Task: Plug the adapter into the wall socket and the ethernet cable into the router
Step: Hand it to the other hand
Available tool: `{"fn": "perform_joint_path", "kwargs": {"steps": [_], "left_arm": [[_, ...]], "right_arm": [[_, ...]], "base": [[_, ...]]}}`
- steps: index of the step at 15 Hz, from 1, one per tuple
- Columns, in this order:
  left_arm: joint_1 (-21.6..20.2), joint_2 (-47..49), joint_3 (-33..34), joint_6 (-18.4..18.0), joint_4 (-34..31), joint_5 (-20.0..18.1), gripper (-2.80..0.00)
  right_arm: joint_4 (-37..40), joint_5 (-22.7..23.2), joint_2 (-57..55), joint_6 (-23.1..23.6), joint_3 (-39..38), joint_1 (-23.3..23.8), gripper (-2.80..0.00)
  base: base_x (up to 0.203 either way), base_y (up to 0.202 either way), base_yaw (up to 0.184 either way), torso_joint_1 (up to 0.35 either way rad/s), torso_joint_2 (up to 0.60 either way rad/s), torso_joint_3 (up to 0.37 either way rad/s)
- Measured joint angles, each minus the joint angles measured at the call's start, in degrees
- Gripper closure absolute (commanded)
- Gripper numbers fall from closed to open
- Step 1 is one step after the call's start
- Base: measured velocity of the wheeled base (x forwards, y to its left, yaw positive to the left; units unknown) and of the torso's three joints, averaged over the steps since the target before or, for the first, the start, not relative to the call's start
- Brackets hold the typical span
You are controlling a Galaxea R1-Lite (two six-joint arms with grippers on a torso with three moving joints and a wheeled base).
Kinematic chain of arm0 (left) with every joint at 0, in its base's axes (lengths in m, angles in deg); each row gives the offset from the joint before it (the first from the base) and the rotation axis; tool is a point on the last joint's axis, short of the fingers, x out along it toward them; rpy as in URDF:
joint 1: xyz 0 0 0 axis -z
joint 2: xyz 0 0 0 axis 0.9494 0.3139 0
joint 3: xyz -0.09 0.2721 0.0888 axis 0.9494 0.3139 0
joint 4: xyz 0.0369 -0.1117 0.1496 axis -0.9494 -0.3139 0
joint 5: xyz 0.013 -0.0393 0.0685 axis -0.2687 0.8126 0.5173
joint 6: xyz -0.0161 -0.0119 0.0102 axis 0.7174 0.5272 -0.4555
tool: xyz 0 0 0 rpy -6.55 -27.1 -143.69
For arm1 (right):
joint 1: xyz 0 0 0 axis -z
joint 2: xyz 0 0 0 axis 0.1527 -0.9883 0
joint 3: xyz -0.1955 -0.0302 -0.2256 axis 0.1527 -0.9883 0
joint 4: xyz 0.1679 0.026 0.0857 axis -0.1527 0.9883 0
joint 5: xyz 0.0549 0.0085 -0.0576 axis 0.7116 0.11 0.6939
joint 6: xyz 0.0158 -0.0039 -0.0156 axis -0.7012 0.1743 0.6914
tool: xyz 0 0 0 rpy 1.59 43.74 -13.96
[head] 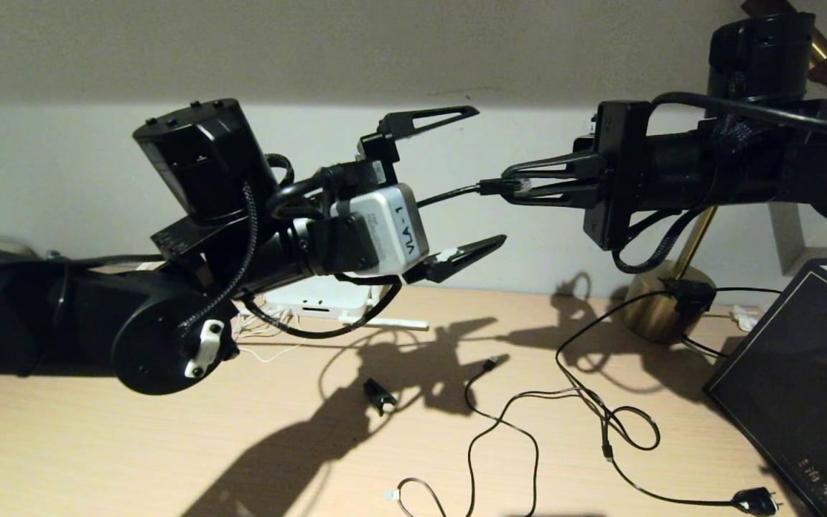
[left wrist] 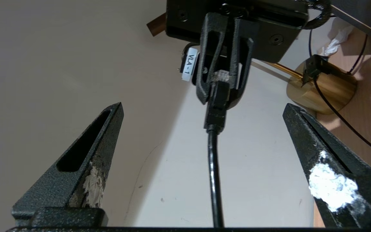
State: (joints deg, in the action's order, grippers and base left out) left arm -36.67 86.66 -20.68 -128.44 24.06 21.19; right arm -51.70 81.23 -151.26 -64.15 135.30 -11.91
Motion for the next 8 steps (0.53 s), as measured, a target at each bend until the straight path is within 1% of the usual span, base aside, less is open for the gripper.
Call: {"fn": "perform_joint_path", "kwargs": {"steps": [7,8], "left_arm": [[0.1,0.4,-0.4,0.1,0.0,-0.2,-2.80],[0.1,0.4,-0.4,0.1,0.0,-0.2,-0.08]], "right_arm": [[0.0,-0.2,-0.4,-0.1,0.2,0.0,0.00],[0.0,-0.2,-0.4,-0.1,0.3,0.0,0.00]], "base": [[0.000,0.000,0.000,0.000,0.00,0.000],[0.000,0.000,0.000,0.000,0.00,0.000]]}}
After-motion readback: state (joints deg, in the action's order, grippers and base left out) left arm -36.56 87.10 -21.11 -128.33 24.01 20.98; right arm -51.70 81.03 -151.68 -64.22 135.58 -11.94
